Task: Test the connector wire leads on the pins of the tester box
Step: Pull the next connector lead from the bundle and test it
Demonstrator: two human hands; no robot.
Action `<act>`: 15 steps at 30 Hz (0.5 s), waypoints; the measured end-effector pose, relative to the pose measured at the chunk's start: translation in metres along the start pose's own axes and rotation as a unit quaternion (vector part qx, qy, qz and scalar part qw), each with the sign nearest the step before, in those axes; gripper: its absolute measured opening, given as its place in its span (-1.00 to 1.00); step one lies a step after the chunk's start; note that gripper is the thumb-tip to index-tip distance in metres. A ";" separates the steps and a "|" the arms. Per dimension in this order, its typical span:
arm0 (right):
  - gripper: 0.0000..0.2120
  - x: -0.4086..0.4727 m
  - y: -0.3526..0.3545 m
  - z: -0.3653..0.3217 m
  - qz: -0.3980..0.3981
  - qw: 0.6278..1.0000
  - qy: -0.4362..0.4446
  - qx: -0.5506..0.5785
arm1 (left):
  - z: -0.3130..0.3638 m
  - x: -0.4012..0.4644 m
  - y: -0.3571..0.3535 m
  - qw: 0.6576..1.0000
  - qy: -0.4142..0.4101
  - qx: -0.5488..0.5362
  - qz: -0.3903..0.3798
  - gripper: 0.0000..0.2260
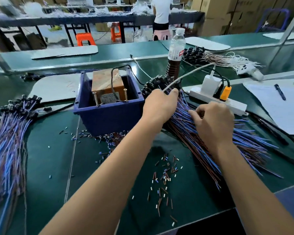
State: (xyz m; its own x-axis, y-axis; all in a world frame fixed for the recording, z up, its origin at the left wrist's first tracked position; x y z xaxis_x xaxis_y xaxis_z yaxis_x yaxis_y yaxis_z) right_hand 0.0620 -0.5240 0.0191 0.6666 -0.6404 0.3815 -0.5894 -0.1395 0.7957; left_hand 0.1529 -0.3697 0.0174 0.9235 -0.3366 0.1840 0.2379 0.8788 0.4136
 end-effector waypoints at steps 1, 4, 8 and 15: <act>-0.72 -0.001 0.000 0.001 0.003 1.000 -0.009 -0.002 | 0.001 -0.010 0.003 0.999 -0.013 -0.030 -0.018 -0.61; -0.79 -0.011 0.013 -0.007 0.054 0.998 -0.019 0.038 | 0.008 -0.041 0.031 0.991 -0.083 -0.107 -0.007 -0.60; -0.86 -0.054 0.053 -0.073 0.180 0.956 0.099 0.210 | -0.006 -0.068 0.114 0.961 -0.152 -0.147 0.178 -0.62; -0.88 -0.152 -0.022 -0.259 -0.183 0.927 0.234 0.229 | -0.089 -0.127 0.269 0.888 -0.020 0.164 0.430 -0.68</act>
State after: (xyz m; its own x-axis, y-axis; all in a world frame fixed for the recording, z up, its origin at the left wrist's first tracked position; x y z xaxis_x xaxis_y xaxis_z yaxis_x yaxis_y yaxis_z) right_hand 0.0922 -0.2280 0.0653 0.9223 -0.1044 0.3720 -0.3445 -0.6580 0.6696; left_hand 0.1261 -0.0599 0.0259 0.7080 0.3929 0.5868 -0.6560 0.6735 0.3407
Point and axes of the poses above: each hand's wrist, its own x-axis towards the middle knuckle, its own y-axis out of the back of the hand, z = x × y, the point moved 9 cm from there along x, towards the middle knuckle, and after that the axes turned 15 degrees about -y, right-handed, at the moved point
